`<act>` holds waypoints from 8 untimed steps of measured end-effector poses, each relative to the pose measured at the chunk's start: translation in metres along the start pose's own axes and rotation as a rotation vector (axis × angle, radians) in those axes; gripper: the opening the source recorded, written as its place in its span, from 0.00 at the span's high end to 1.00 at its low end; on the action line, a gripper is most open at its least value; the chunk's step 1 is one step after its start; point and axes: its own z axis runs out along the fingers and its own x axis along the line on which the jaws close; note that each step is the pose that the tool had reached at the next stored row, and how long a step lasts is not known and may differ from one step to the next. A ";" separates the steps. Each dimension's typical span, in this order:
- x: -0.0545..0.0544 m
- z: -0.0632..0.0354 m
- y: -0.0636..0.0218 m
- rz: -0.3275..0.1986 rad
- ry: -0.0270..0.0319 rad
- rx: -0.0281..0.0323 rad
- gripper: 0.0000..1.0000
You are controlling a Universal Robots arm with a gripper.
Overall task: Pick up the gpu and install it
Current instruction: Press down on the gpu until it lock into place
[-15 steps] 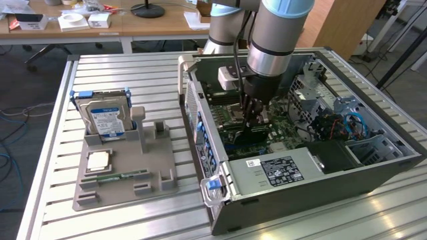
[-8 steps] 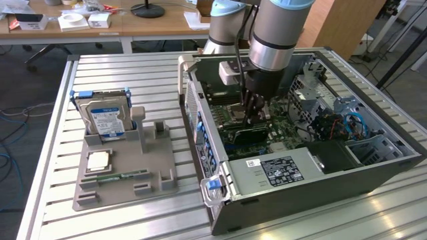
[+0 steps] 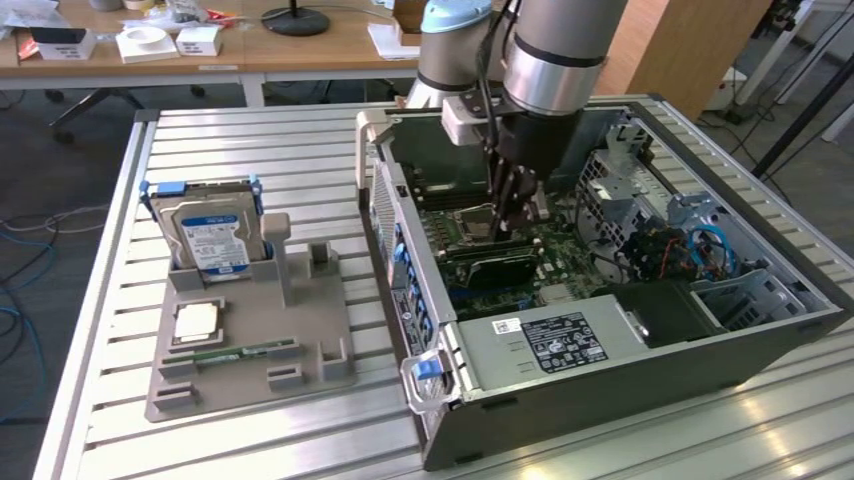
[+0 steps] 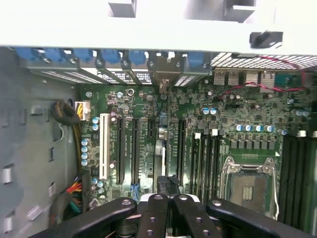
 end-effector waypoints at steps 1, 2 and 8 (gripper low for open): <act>0.000 -0.0038 0.0000 0.000 0.0000 -0.0001 0.90; 0.000 -0.0070 0.0000 0.000 0.0001 -0.0001 0.90; 0.000 -0.0218 -0.0002 0.000 0.0005 0.0000 0.90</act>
